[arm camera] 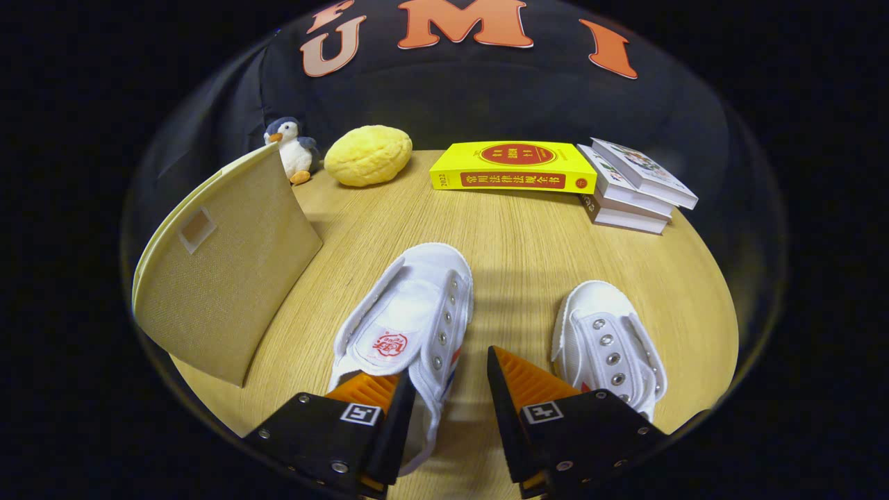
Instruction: Open the storage box then place both shoes into the box .Put the left shoe in first, then the right shoe, with the right side of both shoes facing outward in a uniform manner.
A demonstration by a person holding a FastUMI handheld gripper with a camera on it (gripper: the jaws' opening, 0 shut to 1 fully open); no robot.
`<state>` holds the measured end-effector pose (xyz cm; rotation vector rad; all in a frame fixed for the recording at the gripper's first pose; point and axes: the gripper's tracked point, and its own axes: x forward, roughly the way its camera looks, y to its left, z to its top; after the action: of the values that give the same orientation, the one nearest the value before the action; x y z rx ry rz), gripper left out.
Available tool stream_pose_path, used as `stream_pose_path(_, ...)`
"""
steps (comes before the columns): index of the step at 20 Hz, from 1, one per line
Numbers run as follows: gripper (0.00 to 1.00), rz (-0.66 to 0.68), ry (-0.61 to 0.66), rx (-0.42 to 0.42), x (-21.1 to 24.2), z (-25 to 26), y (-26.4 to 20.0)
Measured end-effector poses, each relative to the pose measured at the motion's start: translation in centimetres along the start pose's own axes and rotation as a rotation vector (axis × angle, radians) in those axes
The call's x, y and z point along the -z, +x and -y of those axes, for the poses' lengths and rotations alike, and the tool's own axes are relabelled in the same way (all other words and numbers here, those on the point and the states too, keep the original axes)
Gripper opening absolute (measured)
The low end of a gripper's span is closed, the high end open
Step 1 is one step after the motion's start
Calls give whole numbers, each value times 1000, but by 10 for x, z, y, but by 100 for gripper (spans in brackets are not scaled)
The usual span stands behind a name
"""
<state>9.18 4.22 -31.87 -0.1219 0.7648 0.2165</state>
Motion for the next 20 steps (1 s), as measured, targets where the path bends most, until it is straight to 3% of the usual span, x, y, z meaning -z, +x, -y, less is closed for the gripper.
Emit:
stream_pose_path(1, 56, 4, 10, -14, -2, -4, 4)
stream_pose_path(3, 35, 16, 16, 5, -2, -1, 8)
stream_pose_path(5, 4, 38, 67, 20, -5, 3, 5)
stream_pose_path(6, 1, 37, 115, 6, -5, 0, 5)
stream_pose_path(20, 0, 83, 200, 60, -50, -25, -63)
